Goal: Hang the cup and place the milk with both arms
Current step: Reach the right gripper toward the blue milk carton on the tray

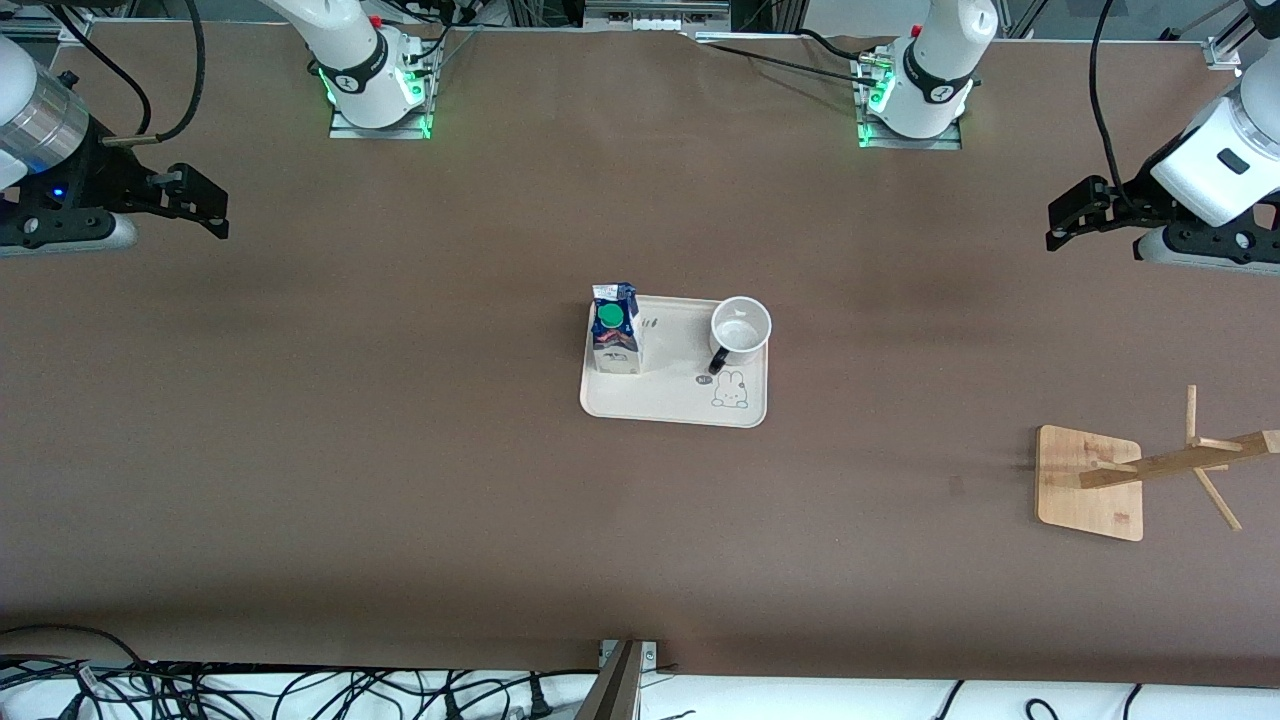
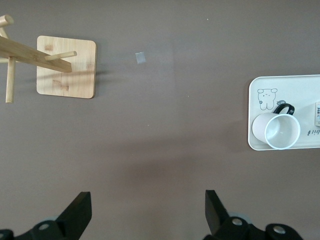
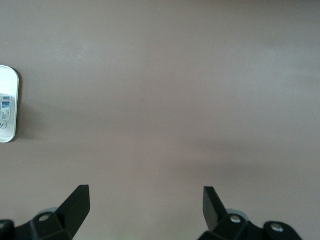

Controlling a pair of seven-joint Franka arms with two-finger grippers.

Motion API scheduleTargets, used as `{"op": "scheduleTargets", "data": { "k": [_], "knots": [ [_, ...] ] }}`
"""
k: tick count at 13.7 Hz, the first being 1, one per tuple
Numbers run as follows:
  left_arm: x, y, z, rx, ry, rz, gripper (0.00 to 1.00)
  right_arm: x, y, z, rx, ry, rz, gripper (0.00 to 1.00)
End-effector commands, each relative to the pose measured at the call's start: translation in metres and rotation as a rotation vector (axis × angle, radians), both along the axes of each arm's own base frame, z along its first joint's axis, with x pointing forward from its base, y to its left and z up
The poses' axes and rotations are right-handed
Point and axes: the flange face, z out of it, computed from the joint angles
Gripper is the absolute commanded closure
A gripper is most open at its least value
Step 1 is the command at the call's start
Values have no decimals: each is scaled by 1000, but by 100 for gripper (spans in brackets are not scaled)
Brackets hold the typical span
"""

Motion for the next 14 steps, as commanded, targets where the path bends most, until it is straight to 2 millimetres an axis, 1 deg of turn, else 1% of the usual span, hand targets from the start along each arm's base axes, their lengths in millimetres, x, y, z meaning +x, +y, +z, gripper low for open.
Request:
{"op": "scheduleTargets", "data": {
  "k": [1, 6, 7, 8, 9, 10, 11, 12, 13, 14],
  "knots": [
    [2, 0, 5, 8, 6, -15, 0, -1, -1, 3, 19, 5, -36, 0],
    [2, 0, 5, 8, 6, -15, 0, 2, 0, 5, 49, -10, -48, 0],
    [2, 0, 5, 8, 6, -15, 0, 8, 2, -3, 59, -1, -39, 0],
    [2, 0, 5, 8, 6, -15, 0, 16, 6, -17, 60, 13, -35, 0],
    [2, 0, 5, 8, 6, -15, 0, 30, 14, -39, 51, 19, -25, 0],
    [2, 0, 5, 8, 6, -16, 0, 42, 22, -76, 42, 84, -25, 0],
    [2, 0, 5, 8, 6, -16, 0, 44, 27, -79, 57, 88, 3, 0],
    [2, 0, 5, 8, 6, -16, 0, 41, 42, -77, 72, 91, 56, 0],
    [2, 0, 5, 8, 6, -15, 0, 40, 62, -69, 79, 74, 86, 0],
    [2, 0, 5, 8, 7, -15, 0, 40, 78, -68, 90, 70, 107, 0]
  ]
}}
